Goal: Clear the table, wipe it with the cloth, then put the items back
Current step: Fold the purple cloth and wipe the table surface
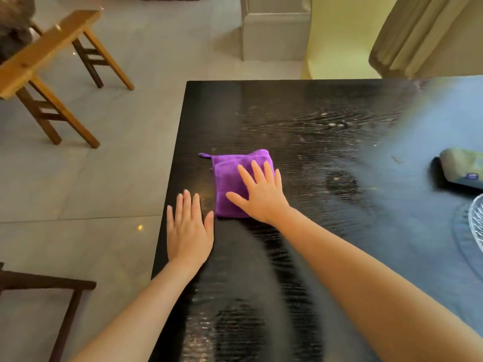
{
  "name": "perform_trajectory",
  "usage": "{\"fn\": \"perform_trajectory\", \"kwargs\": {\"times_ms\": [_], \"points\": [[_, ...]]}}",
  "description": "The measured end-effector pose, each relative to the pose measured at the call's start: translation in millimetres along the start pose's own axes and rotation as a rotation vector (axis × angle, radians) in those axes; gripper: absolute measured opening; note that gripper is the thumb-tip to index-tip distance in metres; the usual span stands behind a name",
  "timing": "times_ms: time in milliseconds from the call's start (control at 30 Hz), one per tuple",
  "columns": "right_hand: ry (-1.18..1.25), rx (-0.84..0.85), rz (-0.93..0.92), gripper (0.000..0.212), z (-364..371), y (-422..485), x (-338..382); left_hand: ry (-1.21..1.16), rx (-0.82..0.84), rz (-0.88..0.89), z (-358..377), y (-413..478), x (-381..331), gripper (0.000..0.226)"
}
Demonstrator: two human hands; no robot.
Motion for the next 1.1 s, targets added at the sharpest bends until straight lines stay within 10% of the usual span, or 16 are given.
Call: {"fn": "perform_trajectory", "kwargs": {"times_ms": [433,1100], "points": [[-0.130,0.051,-0.032,0.082,12.4,71.2,-11.8,0.189,0.047,0.015,6.9,-3.0,-0.8,0.096],[-0.138,-0.053,-0.206,0.064,-28.1,13.8,-130.4,0.170,0.114,-0.003,20.6,-34.2,-47.1,0.092]]}}
Point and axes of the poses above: each hand's wrist, its own y-axis towards the middle knuckle, its own z-axis out of the palm, x = y × z, the point moved 1 cm from there along y, towards the middle knuckle, and after that the axes turned 12 degrees about -z, right-handed, at the moved point
